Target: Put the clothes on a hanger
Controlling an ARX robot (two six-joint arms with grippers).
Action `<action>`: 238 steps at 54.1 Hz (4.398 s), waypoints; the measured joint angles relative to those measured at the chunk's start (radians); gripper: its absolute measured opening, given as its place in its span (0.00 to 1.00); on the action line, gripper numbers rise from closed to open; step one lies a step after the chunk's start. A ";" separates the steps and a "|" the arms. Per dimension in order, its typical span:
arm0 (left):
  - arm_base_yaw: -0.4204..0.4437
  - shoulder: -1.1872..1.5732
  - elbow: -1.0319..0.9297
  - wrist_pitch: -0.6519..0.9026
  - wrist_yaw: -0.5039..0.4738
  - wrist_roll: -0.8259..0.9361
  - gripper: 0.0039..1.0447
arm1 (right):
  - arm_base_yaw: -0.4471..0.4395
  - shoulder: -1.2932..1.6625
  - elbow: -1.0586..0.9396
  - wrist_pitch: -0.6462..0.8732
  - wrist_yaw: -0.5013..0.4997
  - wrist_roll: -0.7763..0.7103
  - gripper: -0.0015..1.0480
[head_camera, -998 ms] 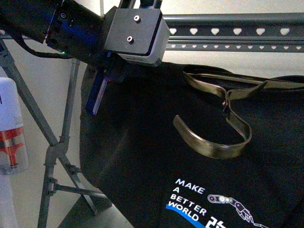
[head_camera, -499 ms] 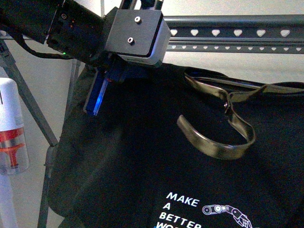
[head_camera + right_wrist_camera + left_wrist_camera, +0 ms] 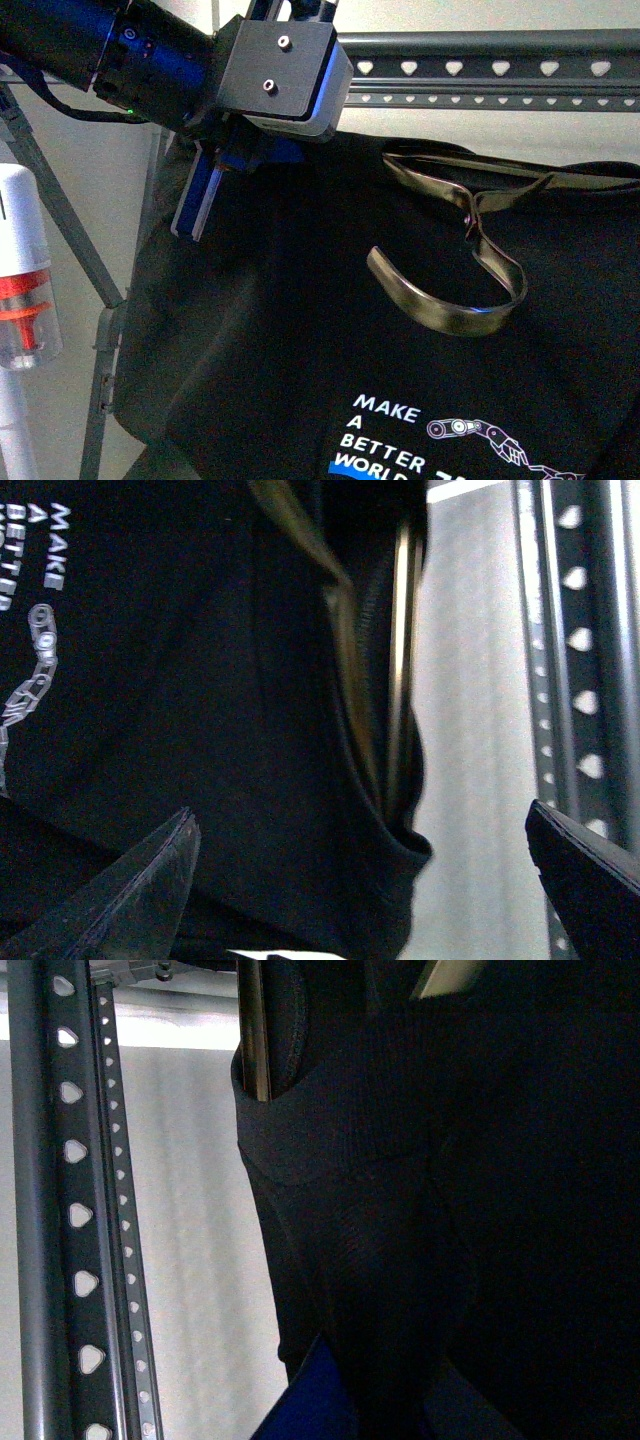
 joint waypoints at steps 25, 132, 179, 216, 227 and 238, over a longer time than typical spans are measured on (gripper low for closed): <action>0.000 0.000 0.000 0.000 0.000 0.001 0.04 | 0.031 0.312 0.192 0.059 0.133 0.106 0.86; 0.245 -0.367 -0.825 0.893 -0.660 -1.866 0.12 | -0.201 0.330 0.393 -0.266 -0.040 1.596 0.10; 0.245 -0.959 -1.431 0.895 -0.659 -1.854 0.03 | -0.149 0.601 0.612 -0.283 0.229 1.707 0.10; 0.245 -1.310 -1.499 0.639 -0.660 -1.853 0.03 | -0.052 0.196 0.060 0.304 0.468 1.510 0.76; 0.245 -1.427 -1.499 0.526 -0.660 -1.853 0.03 | 0.192 -0.554 -0.428 0.277 0.695 1.537 0.93; 0.245 -1.497 -1.499 0.458 -0.659 -1.852 0.03 | 0.623 -0.781 -0.618 0.387 1.056 1.415 0.91</action>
